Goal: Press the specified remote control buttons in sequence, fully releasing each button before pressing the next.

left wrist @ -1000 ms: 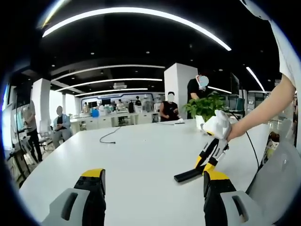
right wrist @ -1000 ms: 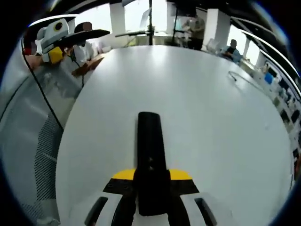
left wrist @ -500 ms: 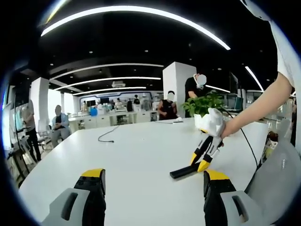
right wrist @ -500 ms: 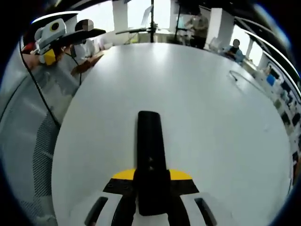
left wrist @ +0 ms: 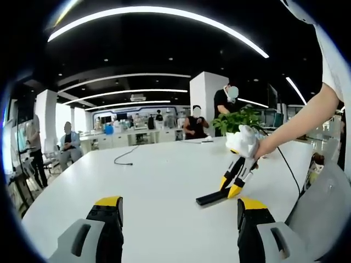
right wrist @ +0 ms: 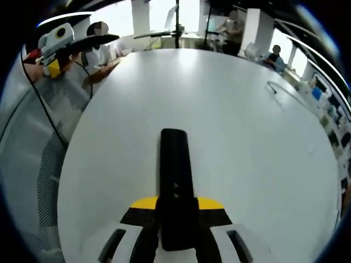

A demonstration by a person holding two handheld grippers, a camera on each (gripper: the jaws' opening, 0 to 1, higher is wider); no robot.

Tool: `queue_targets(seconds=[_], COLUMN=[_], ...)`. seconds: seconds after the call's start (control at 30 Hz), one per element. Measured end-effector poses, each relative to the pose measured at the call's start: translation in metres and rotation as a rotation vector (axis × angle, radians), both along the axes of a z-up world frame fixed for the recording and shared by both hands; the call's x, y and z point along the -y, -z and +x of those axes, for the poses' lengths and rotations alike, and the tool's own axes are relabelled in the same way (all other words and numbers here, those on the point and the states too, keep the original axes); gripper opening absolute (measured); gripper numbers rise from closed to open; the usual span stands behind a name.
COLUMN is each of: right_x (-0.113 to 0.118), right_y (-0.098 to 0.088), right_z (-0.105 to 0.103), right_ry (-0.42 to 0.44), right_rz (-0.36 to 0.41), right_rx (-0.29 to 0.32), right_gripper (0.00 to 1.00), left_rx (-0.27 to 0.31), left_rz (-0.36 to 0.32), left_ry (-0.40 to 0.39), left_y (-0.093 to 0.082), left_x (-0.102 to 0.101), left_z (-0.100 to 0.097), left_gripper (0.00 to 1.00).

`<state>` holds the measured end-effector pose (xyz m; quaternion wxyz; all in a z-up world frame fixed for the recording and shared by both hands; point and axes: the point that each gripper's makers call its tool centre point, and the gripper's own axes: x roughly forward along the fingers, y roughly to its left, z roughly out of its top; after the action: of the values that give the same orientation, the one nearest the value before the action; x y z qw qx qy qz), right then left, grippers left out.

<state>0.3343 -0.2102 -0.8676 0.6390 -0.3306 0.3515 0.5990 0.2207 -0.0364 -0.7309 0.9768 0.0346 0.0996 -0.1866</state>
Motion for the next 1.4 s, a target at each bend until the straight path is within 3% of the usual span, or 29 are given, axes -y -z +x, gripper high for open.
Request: queue_targets(seconds=[0.93,1.4], right_x=[0.000,-0.001], right_y=[-0.001,-0.001], right_z=[0.010,0.016], right_ry=[-0.017,-0.021], right_rz=[-0.009,-0.033], right_rx=[0.003,0.000], right_gripper=[0.21,0.21], left_rx=[-0.016,-0.024], left_rz=[-0.004,-0.038], left_ry=[0.006,-0.009], left_y=[0.003,0.004], left_x=[0.003,-0.001], left_z=[0.003,0.004], left_gripper=[0.88,0.88])
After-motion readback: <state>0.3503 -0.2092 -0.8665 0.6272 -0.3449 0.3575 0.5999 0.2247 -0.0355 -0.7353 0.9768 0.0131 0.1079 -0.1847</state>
